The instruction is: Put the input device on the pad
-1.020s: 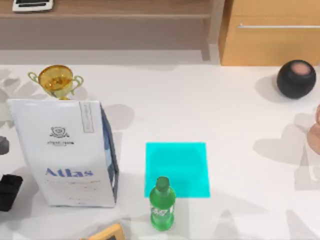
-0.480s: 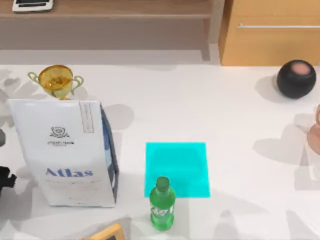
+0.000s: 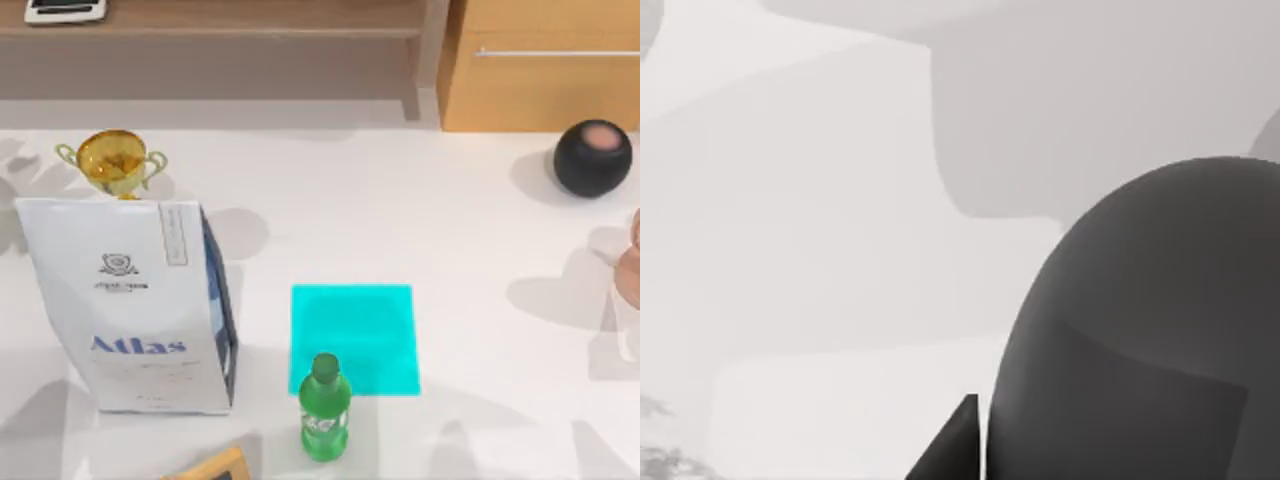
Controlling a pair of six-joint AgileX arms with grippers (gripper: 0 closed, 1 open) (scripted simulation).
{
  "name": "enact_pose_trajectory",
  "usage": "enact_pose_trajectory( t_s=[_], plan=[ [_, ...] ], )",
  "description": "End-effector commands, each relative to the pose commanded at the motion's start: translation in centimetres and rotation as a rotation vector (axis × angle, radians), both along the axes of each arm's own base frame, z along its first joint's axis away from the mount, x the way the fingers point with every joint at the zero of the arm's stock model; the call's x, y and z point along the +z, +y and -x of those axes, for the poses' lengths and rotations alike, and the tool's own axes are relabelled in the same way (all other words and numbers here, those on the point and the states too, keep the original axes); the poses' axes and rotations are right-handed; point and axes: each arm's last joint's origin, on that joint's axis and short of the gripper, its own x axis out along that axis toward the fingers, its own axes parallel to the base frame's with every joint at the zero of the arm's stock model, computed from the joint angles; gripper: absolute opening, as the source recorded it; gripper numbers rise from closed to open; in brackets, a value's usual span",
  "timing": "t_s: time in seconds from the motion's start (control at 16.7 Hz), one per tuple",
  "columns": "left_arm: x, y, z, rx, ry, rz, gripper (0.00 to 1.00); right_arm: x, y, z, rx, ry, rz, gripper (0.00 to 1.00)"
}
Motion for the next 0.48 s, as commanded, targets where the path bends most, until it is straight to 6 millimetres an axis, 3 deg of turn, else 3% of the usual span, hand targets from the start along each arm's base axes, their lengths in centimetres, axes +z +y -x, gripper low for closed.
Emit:
enact_pose_trajectory(
  t_s=[0.48],
  plan=[
    [1.01,0.06,-0.62,-0.061,-0.041,-0.007,0.0,0.0,0.0,0.0,0.0,0.0,0.0,1.0]
  ],
)
